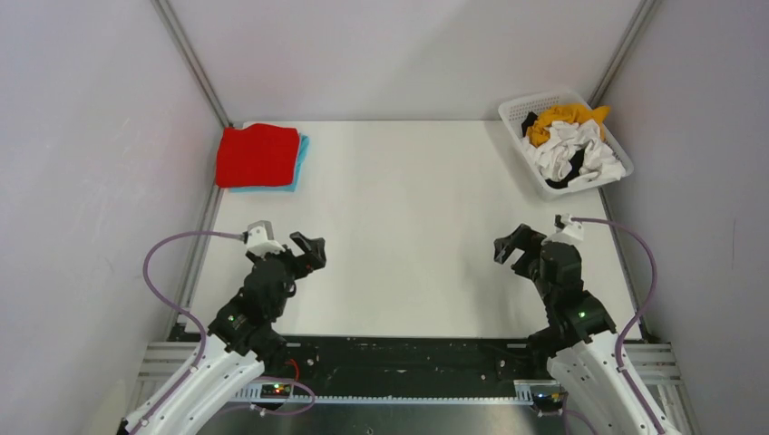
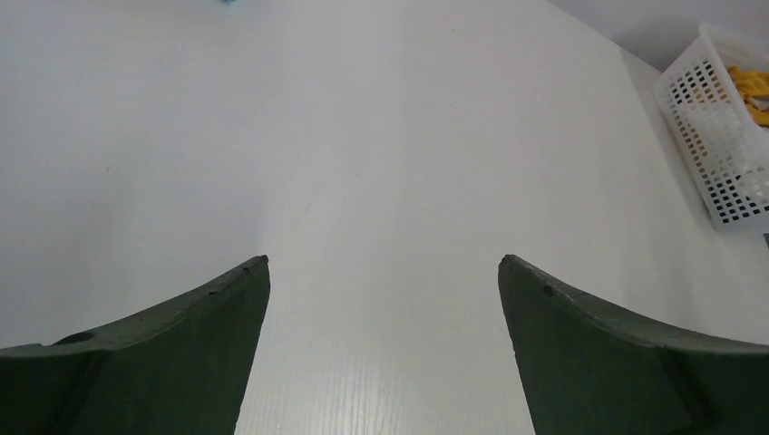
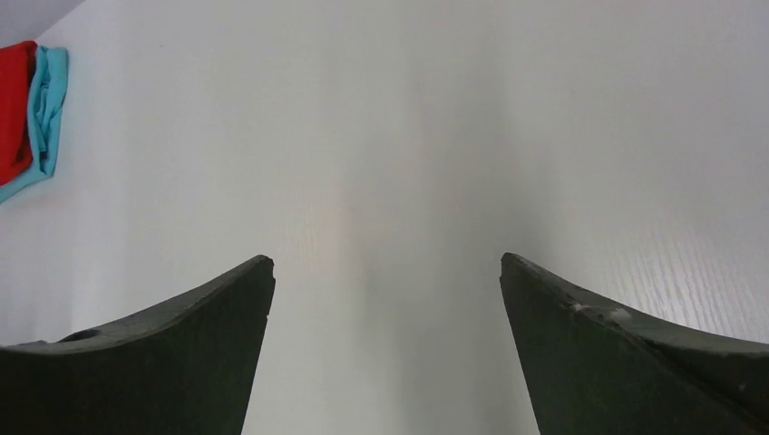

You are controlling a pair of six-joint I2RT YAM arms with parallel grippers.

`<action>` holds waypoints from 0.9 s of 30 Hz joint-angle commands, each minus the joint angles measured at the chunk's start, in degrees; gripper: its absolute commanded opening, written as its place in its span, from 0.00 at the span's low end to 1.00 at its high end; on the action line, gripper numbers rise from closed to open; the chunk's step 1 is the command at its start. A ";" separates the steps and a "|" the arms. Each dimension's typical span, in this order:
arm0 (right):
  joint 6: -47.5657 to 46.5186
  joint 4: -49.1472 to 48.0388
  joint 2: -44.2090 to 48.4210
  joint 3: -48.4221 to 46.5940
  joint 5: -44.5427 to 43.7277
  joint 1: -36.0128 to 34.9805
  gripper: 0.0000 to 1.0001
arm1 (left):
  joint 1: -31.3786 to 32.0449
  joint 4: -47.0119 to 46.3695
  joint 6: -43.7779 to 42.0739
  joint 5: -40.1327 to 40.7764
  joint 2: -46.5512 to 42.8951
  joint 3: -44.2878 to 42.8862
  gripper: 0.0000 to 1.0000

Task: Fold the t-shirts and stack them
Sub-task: Grab crumpled tshirt from bin with the right arm

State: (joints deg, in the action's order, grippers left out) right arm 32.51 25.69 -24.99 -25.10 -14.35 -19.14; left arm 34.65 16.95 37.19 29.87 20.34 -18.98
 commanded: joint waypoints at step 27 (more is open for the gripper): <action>-21.63 6.97 -82.91 -78.29 5.85 31.64 0.96 | 0.16 -4.53 -3.63 10.75 13.54 -6.31 1.00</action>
State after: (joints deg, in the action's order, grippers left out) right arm 16.08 26.52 -102.02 -92.71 -9.30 11.00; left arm 34.65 14.63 34.46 37.10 32.62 -23.20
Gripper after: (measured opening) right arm 0.966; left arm 0.996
